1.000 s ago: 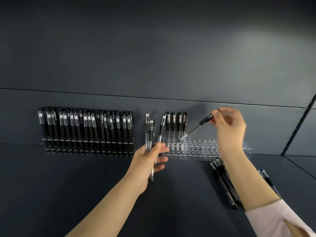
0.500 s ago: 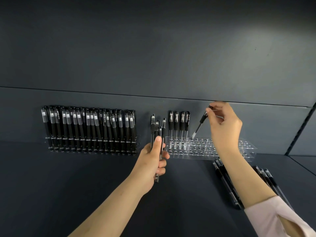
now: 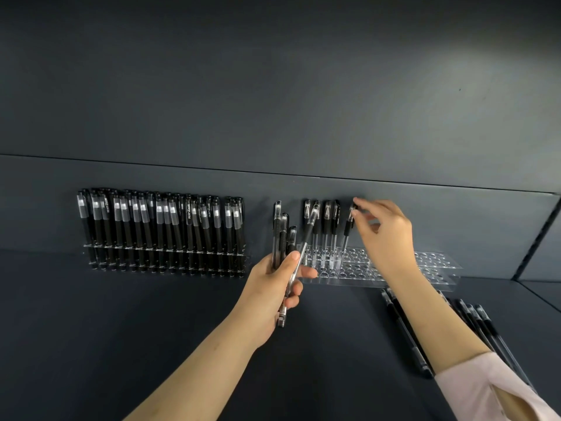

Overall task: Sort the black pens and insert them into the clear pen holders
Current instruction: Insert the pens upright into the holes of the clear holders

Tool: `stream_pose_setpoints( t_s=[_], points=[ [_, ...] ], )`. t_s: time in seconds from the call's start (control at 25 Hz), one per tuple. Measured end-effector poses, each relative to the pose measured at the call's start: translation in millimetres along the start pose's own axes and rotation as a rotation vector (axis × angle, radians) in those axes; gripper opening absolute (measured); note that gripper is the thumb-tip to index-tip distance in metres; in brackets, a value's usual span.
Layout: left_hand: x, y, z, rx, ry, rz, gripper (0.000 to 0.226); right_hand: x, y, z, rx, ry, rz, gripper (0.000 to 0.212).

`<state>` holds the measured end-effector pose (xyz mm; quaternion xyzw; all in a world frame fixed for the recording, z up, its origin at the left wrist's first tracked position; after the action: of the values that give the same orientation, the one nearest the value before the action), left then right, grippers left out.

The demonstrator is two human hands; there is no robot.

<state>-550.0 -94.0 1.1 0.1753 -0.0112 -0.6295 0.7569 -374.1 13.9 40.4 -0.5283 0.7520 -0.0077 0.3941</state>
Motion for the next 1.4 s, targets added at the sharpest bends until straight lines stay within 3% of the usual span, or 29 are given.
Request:
stream_pose_setpoints(
  t_s=[0.12, 0.2, 0.28, 0.52, 0.6, 0.68, 0.8, 0.88, 1.08, 1.32, 1.4],
  points=[
    [0, 0, 2, 0.038, 0.001, 0.003, 0.023, 9, -5, -10, -0.102, 0.038, -0.037, 0.024],
    [1, 1, 3, 0.032, 0.001, -0.017, 0.023, 16, -3, -18, -0.189, 0.145, -0.207, 0.023],
    [3, 3, 4, 0.005, -0.002, -0.044, 0.022, 21, -1, -24, -0.357, 0.269, -0.374, 0.019],
    [5, 6, 6, -0.029, 0.008, -0.092, 0.022, 27, -4, -32, -0.839, 0.507, -0.553, 0.008],
    [6, 5, 5, -0.004, 0.006, -0.077, 0.024, 22, -9, -31, -0.889, 0.515, -0.523, 0.009],
    [6, 2, 3, 0.044, -0.005, -0.048, 0.025, 14, -18, -28, -0.912, 0.493, -0.331, 0.011],
    [4, -2, 0, -0.038, -0.033, -0.035, 0.027, 3, -39, -17, -0.745, 0.351, 0.065, 0.016],
    [2, -2, -2, -0.075, -0.043, -0.031, 0.032, 1, -46, -9, -0.582, 0.268, 0.176, 0.016],
    [3, 3, -2, -0.002, -0.105, -0.02, 0.054, 4, -36, -2, -0.372, 0.201, 0.147, 0.013],
    [2, 5, -2, 0.049, -0.065, -0.031, 0.028, 1, -24, -4, -0.242, 0.134, 0.113, 0.016],
    [2, 5, -3, 0.026, -0.035, -0.027, 0.029, 0, -16, -3, -0.143, 0.063, 0.082, 0.016]
  ],
)
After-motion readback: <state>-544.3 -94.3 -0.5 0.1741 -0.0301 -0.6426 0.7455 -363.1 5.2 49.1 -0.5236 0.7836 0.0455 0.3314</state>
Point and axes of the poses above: each hand's wrist, its own x-axis away from the middle knuckle, its own y-axis out of the palm, z = x × y, the point moved 1 cm from there along -x, towards the middle knuckle, and after that the axes turned 15 degrees about y, right-handed, at the moved point
